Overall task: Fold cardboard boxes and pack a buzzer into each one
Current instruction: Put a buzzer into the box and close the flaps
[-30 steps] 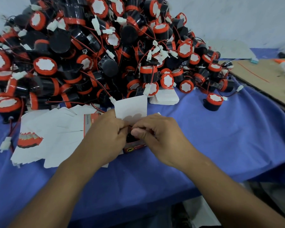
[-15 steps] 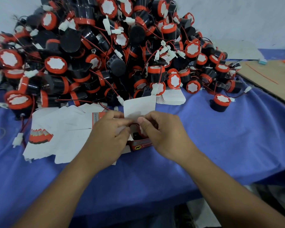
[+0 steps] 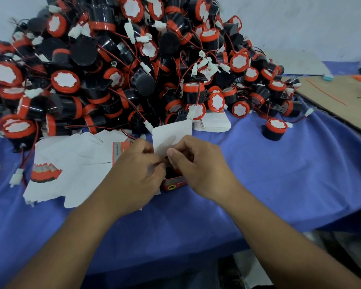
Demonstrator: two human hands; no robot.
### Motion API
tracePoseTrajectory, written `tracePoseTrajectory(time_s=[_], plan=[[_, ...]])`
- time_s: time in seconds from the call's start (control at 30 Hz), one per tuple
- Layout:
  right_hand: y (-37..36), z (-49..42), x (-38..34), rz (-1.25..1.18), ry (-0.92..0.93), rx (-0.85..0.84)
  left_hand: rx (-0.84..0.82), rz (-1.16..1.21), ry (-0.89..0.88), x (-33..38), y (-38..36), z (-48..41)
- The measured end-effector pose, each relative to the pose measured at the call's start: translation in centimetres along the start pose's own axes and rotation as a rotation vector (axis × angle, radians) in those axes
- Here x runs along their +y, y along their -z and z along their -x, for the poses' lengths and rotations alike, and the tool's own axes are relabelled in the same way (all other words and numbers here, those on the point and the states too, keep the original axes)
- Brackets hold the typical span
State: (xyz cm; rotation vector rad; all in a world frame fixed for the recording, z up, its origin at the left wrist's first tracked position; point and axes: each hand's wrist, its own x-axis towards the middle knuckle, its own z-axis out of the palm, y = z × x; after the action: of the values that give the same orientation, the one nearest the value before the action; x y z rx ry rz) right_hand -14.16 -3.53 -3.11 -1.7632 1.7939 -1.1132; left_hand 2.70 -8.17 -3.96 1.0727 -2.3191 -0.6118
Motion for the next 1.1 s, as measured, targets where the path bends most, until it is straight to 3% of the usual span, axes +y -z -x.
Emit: tracePoseTrajectory(time_s=[0.17,0.37,0.57,0.77,1.0,1.1], plan=[[-0.4,-0.8,-0.7,0.137,-0.063,0.016,-0.038,0.021,-0.012,0.6,-1.1,0.2],[-0.7,-0.3,-1.4,0.135,-0.111,-0.003,0.262,0.100,0.100,0.8,-0.8,1.3],[-1.0,-0.4,-2.0,0.290,-0.166,0.006,0.179,0.273,0.299,1.0,-0.2,1.9],[-1.2,-0.5,-2.5,0.344,-0.167,0.007,0.276,0.439,0.176,1.8,-0.7,2.3],[1.7,0.7,-2.3,0.399,-0.097,-0.321,0.269,0.104,-0.001,1.6,-1.1,2.5],[2.6,1.0,-2.6,0.339,-0.105,-0.355,0.216,0.069,-0.045,1.4,-1.4,2.4]])
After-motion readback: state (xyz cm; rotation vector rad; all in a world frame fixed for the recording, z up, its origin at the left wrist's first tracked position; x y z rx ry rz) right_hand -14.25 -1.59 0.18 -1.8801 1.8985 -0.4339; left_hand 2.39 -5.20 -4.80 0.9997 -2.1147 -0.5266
